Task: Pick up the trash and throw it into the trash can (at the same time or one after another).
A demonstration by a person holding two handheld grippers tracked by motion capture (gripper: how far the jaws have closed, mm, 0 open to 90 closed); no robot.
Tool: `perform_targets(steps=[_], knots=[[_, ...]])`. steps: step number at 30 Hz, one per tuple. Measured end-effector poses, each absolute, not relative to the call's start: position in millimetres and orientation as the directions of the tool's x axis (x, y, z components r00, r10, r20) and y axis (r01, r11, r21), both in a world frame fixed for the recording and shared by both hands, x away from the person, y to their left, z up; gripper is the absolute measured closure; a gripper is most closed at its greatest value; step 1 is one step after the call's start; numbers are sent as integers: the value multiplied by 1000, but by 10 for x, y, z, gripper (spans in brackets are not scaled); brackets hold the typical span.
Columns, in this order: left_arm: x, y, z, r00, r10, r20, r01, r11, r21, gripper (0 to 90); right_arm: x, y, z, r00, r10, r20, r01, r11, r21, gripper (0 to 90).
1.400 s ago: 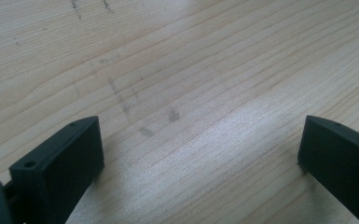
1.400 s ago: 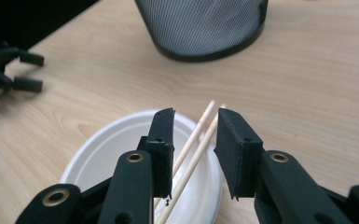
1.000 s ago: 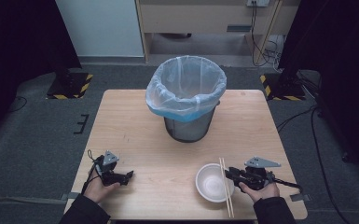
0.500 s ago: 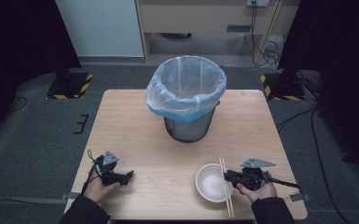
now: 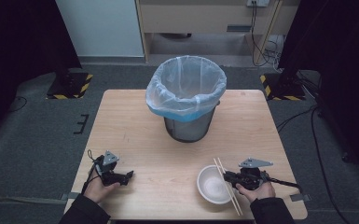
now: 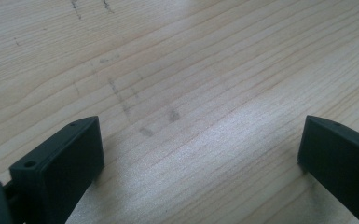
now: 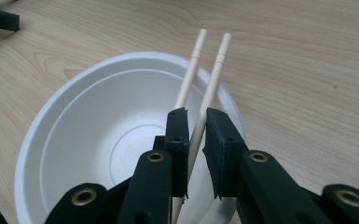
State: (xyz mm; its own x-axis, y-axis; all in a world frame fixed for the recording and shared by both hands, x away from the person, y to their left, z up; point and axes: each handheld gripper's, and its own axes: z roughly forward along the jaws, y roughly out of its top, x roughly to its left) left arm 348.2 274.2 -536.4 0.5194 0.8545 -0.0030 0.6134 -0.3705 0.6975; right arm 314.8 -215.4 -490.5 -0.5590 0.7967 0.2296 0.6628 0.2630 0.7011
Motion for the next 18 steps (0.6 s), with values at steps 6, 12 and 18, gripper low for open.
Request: perform_targets(steps=[6, 12, 18], knots=[[3482, 2742, -5364, 520, 854, -3, 613, -371, 697, 0, 3159, -2135, -4928, -564, 794, 228, 667, 275, 692, 797], [3482, 2742, -5364, 520, 854, -3, 614, -371, 697, 0, 3161, -2128, -4933, -565, 793, 228, 672, 282, 685, 840], [3482, 2742, -5364, 520, 854, -3, 614, -371, 697, 0, 3162, -2135, -4922, -568, 790, 231, 672, 283, 685, 855]])
